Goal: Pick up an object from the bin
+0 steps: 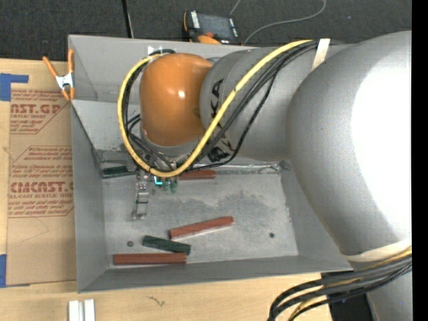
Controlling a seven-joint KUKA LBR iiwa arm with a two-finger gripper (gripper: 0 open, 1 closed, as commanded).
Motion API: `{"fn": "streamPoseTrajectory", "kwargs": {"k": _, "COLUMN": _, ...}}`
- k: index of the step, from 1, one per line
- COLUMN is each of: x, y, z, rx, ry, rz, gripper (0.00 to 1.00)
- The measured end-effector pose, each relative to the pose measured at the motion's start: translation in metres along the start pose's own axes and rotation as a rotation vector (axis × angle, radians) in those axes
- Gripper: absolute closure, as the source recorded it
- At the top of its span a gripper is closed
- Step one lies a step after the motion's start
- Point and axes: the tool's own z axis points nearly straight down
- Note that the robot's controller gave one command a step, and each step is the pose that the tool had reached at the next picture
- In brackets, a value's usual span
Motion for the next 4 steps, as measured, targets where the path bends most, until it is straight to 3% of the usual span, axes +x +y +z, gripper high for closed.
{"fn": "streamPoseTrajectory", "kwargs": {"k": 1, "x": 0.007, "y": -0.087, "z": -0.025, "rx": 0.004, "ry": -0.008, "rz": -0.414, "gripper": 0.0}}
{"fn": "streamPoseTrajectory", "kwargs": {"k": 2, "x": 0.085, "y": -0.135, "z": 0.076, "rx": 0.001, "ry": -0.009, "rz": -0.641, "gripper": 0.0}}
{"fn": "streamPoseTrajectory", "kwargs": {"k": 3, "x": 0.084, "y": -0.134, "z": 0.074, "rx": 0.0, "ry": -0.008, "rz": -0.64, "gripper": 1.0}}
{"fn": "streamPoseTrajectory", "kwargs": {"k": 4, "x": 0.076, "y": -0.15, "z": -0.068, "rx": 0.003, "ry": -0.015, "rz": -0.576, "gripper": 1.0}}
